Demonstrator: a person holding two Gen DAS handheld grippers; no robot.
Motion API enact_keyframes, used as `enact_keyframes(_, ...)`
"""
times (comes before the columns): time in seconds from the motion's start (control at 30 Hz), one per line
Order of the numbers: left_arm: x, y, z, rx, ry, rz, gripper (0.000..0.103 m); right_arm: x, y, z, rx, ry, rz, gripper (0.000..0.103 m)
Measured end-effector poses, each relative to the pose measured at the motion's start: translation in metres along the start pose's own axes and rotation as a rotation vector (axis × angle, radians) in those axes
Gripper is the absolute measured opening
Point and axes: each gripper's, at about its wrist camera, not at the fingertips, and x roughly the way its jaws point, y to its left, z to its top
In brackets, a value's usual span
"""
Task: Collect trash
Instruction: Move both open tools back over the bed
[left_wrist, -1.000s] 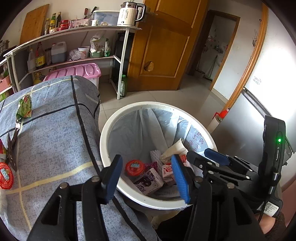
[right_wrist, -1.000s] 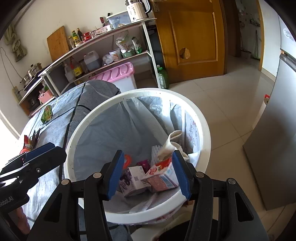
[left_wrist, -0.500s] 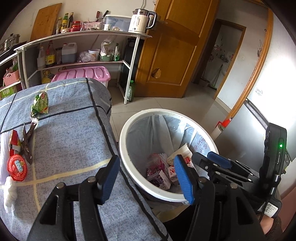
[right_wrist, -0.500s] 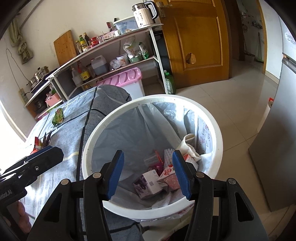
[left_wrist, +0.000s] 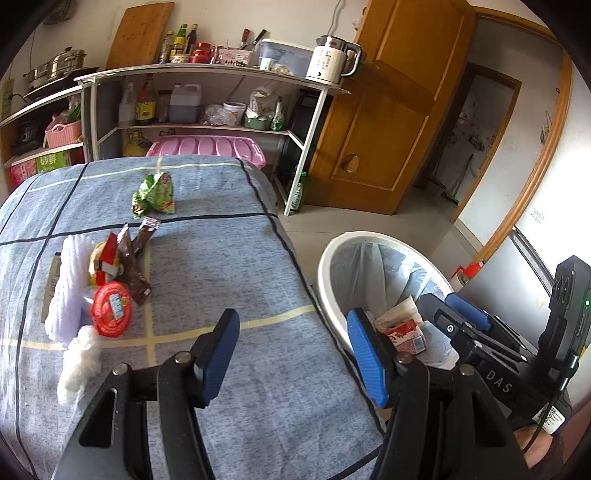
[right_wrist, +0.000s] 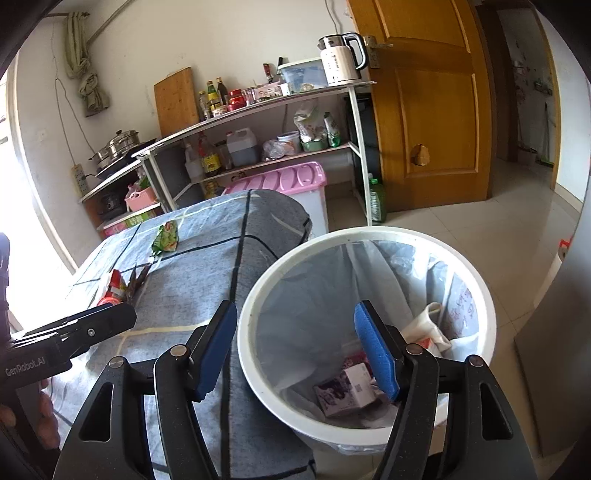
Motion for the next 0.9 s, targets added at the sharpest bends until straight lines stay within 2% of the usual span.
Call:
enact_keyframes(0.13,-0.012,0.024,-0.003,-0.026,-0.013,0.035,0.063,0.004,0.018,0.003,-0.021,0.001,0.054,0.075)
enact_keyframes(0.2,-0.017,0.036,-0.004,-0.036,-0.016,0.07,0.063,0.007,0.027,0.004,-0.029,0.004,0.094,0.076)
enact_keyframes(0.47,-0.034,0.093,-0.01,-0.134,-0.038,0.186,0.063,0.027,0.066,0.001,-0.07,0.062,0.154,0.076)
enact_keyframes(0.53,-0.036,0.103,-0.012,-0.147,-0.035,0.201,0.064,0.032,0.076,-0.001,-0.079,0.064,0.142,0.076)
enact_keyframes(0.67,-0.039,0.122,-0.017,-0.163,-0.026,0.231,0.066,0.044,0.094,-0.004,-0.119,0.091,0.181,0.076)
enact_keyframes(0.9,-0.041,0.15,-0.022,-0.2,-0.011,0.251,0.066,0.064,0.119,-0.004,-0.154,0.118,0.191,0.076)
